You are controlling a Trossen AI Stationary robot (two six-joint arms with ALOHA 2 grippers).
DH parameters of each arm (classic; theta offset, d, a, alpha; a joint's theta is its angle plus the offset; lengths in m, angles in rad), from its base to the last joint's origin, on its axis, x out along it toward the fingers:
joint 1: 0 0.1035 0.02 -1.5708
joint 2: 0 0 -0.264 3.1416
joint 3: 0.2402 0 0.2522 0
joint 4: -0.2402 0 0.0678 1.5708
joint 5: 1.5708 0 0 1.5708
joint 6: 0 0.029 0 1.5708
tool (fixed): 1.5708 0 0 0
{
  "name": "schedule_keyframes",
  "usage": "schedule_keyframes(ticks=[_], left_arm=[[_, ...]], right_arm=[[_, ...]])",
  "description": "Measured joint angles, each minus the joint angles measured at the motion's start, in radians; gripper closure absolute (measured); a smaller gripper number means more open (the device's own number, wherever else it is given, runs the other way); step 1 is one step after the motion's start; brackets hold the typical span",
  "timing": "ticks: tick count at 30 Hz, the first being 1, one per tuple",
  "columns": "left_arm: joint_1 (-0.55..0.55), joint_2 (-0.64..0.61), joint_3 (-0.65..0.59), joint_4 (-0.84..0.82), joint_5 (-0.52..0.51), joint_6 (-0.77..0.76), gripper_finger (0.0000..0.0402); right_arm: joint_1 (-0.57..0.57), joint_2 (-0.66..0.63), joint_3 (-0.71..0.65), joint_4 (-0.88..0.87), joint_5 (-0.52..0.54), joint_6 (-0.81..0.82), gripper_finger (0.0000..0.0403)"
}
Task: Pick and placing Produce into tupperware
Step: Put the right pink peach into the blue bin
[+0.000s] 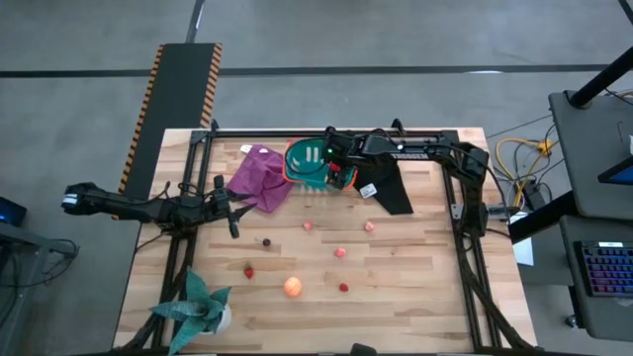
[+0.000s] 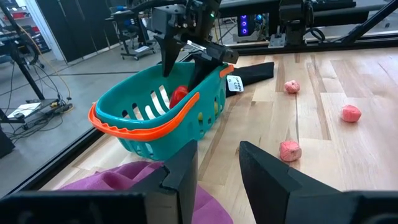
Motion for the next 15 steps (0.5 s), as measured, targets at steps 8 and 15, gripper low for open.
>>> schedule_keyframes(ticks=[8, 15], left_arm=[[0.0, 0.0, 0.0, 0.0, 0.0, 0.0, 0.0296], [0.0, 0.001, 0.0, 0.0, 0.0, 0.0, 0.0296]], right_arm=[[0.002, -0.111, 0.0, 0.003, -0.01, 0.051, 0.0074], [0.032, -0.243, -0.005, -0.013, -0.113, 0.151, 0.0074]])
